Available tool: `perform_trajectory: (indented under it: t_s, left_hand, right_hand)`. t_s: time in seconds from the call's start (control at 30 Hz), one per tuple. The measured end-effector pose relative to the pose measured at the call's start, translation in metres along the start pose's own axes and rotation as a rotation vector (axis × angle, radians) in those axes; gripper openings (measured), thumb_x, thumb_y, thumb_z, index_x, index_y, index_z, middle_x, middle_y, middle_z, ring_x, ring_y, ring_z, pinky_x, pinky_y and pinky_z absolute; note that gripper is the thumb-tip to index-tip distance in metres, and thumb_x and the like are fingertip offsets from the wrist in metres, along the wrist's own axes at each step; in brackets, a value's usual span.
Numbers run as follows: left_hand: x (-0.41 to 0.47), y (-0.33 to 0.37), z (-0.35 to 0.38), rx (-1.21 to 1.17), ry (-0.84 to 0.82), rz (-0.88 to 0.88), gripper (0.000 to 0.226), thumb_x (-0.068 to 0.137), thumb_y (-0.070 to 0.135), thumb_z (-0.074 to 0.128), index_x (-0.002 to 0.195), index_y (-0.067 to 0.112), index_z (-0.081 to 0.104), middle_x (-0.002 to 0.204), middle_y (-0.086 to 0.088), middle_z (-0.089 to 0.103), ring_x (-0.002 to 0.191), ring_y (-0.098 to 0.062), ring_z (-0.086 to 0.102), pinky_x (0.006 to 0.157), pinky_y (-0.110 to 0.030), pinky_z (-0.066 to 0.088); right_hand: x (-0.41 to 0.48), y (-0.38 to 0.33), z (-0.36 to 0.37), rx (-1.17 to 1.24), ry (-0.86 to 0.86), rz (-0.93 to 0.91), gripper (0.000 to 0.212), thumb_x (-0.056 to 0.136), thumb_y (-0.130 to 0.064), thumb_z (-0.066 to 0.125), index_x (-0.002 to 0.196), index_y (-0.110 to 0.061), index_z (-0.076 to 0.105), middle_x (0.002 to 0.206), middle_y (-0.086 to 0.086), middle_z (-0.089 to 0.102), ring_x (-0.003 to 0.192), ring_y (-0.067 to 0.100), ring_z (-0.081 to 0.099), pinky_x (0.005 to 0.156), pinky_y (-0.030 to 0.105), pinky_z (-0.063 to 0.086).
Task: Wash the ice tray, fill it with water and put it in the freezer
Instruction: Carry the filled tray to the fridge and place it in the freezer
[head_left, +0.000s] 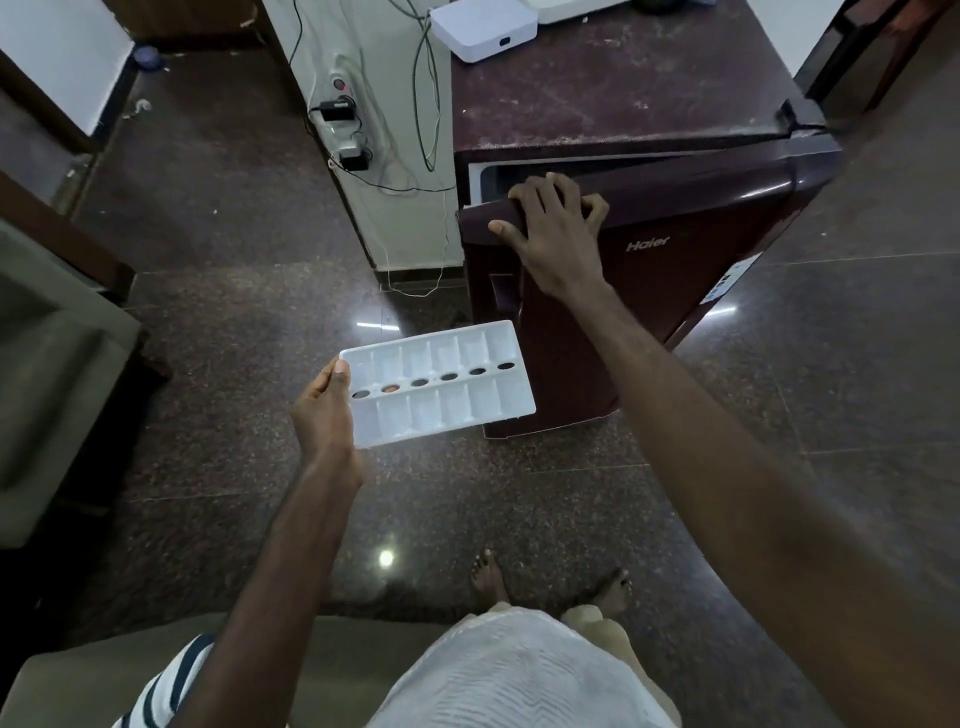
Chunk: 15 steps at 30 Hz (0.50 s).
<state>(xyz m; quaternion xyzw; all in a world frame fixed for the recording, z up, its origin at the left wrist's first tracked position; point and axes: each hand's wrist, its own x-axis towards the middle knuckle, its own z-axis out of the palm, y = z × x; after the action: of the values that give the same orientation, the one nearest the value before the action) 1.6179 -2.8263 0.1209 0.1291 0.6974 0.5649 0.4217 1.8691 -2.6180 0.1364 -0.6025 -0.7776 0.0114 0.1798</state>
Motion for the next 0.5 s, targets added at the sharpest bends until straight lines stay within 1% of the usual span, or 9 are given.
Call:
perform_trajectory:
  t_s: [0.03, 0.07, 0.13, 0.17, 0.27, 0.33, 0.4, 0.43, 0.5]
  left_hand:
    - [0.003, 0.0, -0.003, 0.004, 0.008, 0.005, 0.022, 0.102, 0.029, 0.064, 0.119, 0.021, 0.075, 0.101, 0.002, 0.076, 0.08, -0.015, 0.07, 0.071, -0.032, 0.058]
    - [0.005, 0.0, -0.007, 0.009, 0.016, 0.015, 0.024, 0.102, 0.029, 0.064, 0.121, 0.02, 0.075, 0.098, 0.003, 0.075, 0.079, -0.014, 0.069, 0.07, -0.03, 0.058]
    - [0.005, 0.001, -0.013, 0.032, 0.028, 0.043, 0.027, 0.102, 0.029, 0.063, 0.124, 0.018, 0.074, 0.095, 0.006, 0.073, 0.076, -0.011, 0.067, 0.062, -0.024, 0.055]
    - [0.004, 0.002, -0.016, 0.037, 0.032, 0.057, 0.026, 0.102, 0.029, 0.063, 0.123, 0.018, 0.074, 0.095, 0.006, 0.073, 0.076, -0.011, 0.067, 0.06, -0.023, 0.054]
    - [-0.001, 0.004, -0.023, 0.027, 0.035, 0.06, 0.022, 0.102, 0.029, 0.063, 0.12, 0.02, 0.074, 0.097, 0.002, 0.073, 0.079, -0.015, 0.068, 0.063, -0.025, 0.055]
    - [-0.006, 0.004, -0.029, 0.016, 0.046, 0.054, 0.022, 0.102, 0.029, 0.064, 0.118, 0.021, 0.075, 0.097, 0.001, 0.075, 0.081, -0.019, 0.07, 0.065, -0.028, 0.057]
    - [-0.011, 0.004, -0.032, 0.007, 0.054, 0.054, 0.017, 0.101, 0.03, 0.065, 0.111, 0.023, 0.077, 0.096, 0.0, 0.076, 0.084, -0.024, 0.071, 0.069, -0.032, 0.058]
    - [-0.015, 0.004, -0.033, 0.006, 0.057, 0.06, 0.015, 0.101, 0.029, 0.065, 0.108, 0.023, 0.077, 0.093, 0.001, 0.075, 0.083, -0.024, 0.071, 0.068, -0.032, 0.058]
    - [-0.021, 0.003, -0.034, 0.009, 0.061, 0.069, 0.014, 0.102, 0.027, 0.064, 0.109, 0.023, 0.075, 0.089, 0.005, 0.074, 0.079, -0.019, 0.069, 0.062, -0.026, 0.056]
  right_hand:
    - [-0.01, 0.002, 0.0, -0.005, 0.014, -0.009, 0.057, 0.102, -0.07, 0.03, 0.138, -0.03, 0.05, 0.148, -0.01, 0.048, 0.149, 0.02, 0.03, 0.107, 0.05, 0.023]
    - [-0.02, 0.004, 0.0, -0.009, 0.023, -0.021, 0.056, 0.103, -0.07, 0.03, 0.138, -0.031, 0.05, 0.149, -0.011, 0.047, 0.15, 0.019, 0.029, 0.108, 0.05, 0.022]
    - [-0.036, 0.007, -0.001, -0.01, 0.032, -0.04, 0.055, 0.105, -0.068, 0.03, 0.139, -0.03, 0.05, 0.151, -0.01, 0.045, 0.152, 0.018, 0.027, 0.11, 0.05, 0.021]
    - [-0.044, 0.009, -0.002, -0.004, 0.034, -0.044, 0.054, 0.105, -0.067, 0.03, 0.14, -0.03, 0.05, 0.152, -0.01, 0.045, 0.153, 0.018, 0.026, 0.112, 0.05, 0.021]
    - [-0.064, 0.011, -0.006, 0.029, 0.045, -0.039, 0.05, 0.107, -0.065, 0.031, 0.137, -0.03, 0.051, 0.15, -0.009, 0.047, 0.153, 0.017, 0.026, 0.115, 0.052, 0.021]
    - [-0.078, 0.01, -0.01, 0.068, 0.074, -0.022, 0.045, 0.108, -0.062, 0.033, 0.13, -0.03, 0.054, 0.144, -0.01, 0.051, 0.15, 0.016, 0.031, 0.114, 0.051, 0.023]
    - [-0.094, 0.012, -0.017, 0.1, 0.124, 0.002, 0.037, 0.109, -0.058, 0.036, 0.121, -0.03, 0.058, 0.136, -0.011, 0.056, 0.145, 0.014, 0.037, 0.111, 0.049, 0.025]
    - [-0.104, 0.013, -0.023, 0.116, 0.143, 0.013, 0.034, 0.109, -0.055, 0.038, 0.117, -0.031, 0.059, 0.132, -0.012, 0.058, 0.142, 0.013, 0.039, 0.11, 0.048, 0.026]
    - [-0.122, 0.015, -0.033, 0.142, 0.177, 0.027, 0.029, 0.109, -0.051, 0.041, 0.108, -0.03, 0.061, 0.125, -0.012, 0.06, 0.136, 0.013, 0.043, 0.108, 0.045, 0.025]
